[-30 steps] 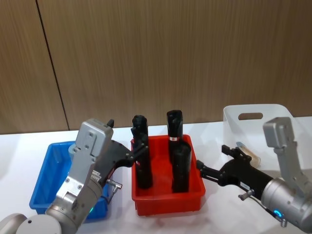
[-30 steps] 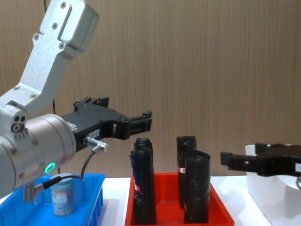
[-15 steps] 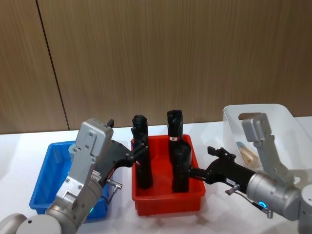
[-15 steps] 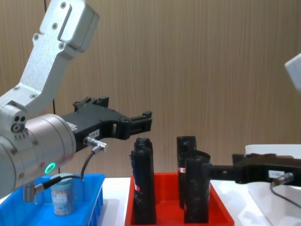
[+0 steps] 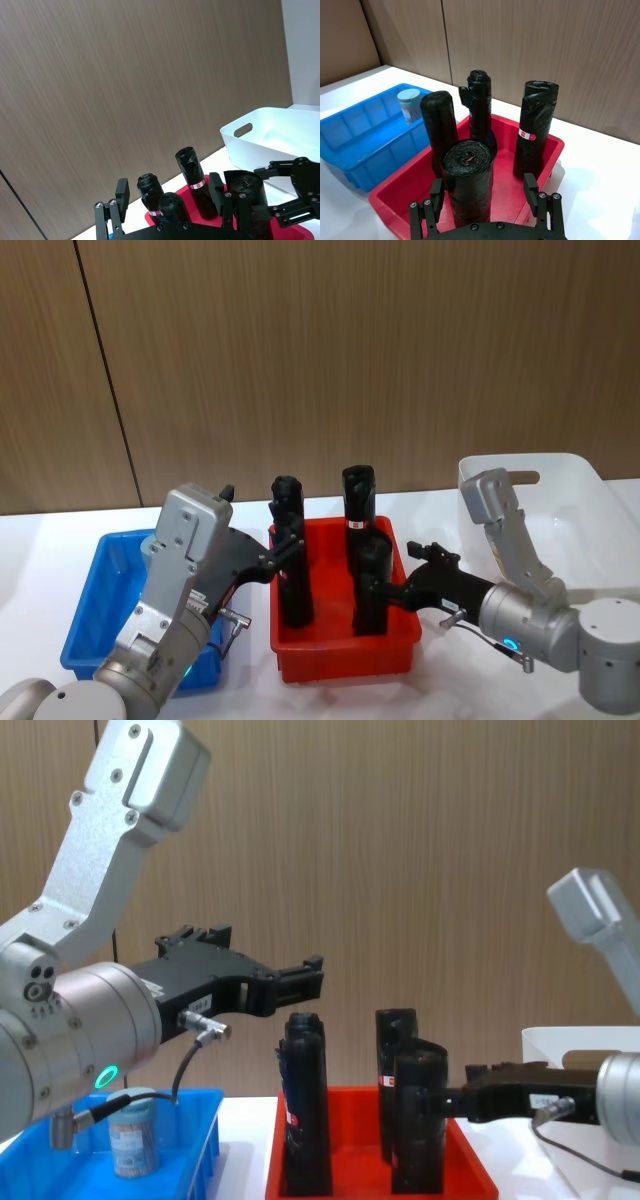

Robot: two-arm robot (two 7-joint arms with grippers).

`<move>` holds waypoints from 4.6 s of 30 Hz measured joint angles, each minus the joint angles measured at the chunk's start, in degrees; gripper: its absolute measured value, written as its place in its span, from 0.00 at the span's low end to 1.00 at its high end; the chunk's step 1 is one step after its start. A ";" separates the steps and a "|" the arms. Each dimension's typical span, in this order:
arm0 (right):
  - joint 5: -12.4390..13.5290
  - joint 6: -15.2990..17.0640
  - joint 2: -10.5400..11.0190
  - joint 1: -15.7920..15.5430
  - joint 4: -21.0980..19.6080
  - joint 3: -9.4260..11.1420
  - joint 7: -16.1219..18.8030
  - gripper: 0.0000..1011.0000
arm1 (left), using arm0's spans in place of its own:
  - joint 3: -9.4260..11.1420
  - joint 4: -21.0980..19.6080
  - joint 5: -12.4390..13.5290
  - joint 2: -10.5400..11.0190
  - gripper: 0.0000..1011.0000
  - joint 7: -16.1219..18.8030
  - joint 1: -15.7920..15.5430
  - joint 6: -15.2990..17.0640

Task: Pick the cotton swabs from the blue box and place them into the white box.

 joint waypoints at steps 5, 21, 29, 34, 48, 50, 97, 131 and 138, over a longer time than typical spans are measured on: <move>-0.77 -0.62 -1.09 2.12 3.48 -0.47 0.01 0.99 | 0.00 0.00 0.00 0.00 0.99 0.00 0.00 0.00; -1.09 -1.40 -2.80 5.17 8.07 -1.41 0.47 0.88 | 0.00 0.00 0.00 0.00 0.99 0.00 0.00 0.00; -0.53 -1.08 -2.92 5.36 8.06 -1.58 0.93 0.64 | 0.00 0.00 0.00 0.00 0.99 0.00 0.00 0.00; 0.08 -0.53 -2.84 5.20 7.21 -1.60 1.17 0.51 | 0.00 0.00 0.00 0.00 0.99 0.00 0.00 0.00; 1.97 0.63 -1.94 3.91 2.45 -1.15 0.86 0.49 | 0.00 -0.01 0.00 0.00 0.99 0.00 0.00 0.00; 2.31 0.65 -1.68 3.63 1.17 -0.94 0.65 0.49 | 0.00 0.00 0.00 0.00 0.99 0.00 0.00 0.00; 3.10 -4.99 8.56 4.53 -3.03 9.89 -8.39 0.49 | 0.00 0.00 0.00 0.00 0.99 0.01 0.00 0.00; 1.88 -8.67 8.27 7.39 8.69 9.83 -9.11 0.99 | 0.00 -0.01 0.00 0.00 0.99 0.01 0.00 0.00; 1.93 -8.75 8.26 7.31 8.69 9.77 -9.08 0.99 | 0.00 -0.01 0.00 0.00 0.99 0.01 0.00 0.00</move>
